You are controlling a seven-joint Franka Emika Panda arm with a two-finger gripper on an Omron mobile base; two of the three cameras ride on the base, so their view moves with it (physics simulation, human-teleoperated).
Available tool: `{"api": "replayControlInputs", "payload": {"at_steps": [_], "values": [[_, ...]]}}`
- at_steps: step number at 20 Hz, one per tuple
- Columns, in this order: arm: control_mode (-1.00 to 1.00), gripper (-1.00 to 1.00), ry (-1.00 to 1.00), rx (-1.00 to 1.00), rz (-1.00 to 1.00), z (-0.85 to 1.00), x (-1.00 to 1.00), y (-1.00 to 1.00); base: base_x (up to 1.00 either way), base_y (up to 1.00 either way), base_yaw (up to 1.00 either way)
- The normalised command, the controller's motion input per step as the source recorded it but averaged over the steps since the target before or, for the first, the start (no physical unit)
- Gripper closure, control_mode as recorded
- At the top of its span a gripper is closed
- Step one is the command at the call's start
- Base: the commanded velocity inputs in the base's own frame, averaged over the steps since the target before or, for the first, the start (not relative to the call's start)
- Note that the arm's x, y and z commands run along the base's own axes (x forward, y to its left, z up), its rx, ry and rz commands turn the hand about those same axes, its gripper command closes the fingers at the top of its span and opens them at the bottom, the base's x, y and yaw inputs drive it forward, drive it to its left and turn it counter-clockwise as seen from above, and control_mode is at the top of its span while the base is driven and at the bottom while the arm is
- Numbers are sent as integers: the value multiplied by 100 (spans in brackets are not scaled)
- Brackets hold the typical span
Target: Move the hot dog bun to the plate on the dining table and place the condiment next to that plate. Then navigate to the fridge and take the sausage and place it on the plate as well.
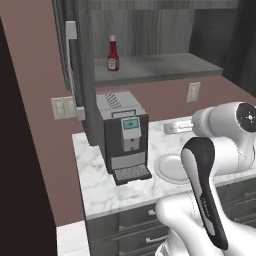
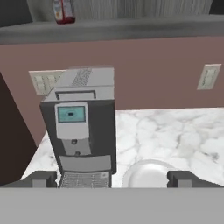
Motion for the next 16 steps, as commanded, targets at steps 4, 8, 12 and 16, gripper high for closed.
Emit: {"api": "replayControlInputs", "payload": {"at_steps": [4, 8, 12, 16], "values": [[100, -100, 0, 0, 0, 0, 0, 0, 80, -1, 4], [100, -100, 0, 0, 0, 0, 0, 0, 85, 0, 5], [-100, -100, -2, 0, 2, 10, 17, 0, 57, 0, 5], [-100, -100, -17, -4, 18, 79, 63, 9, 0, 0, 0]]}}
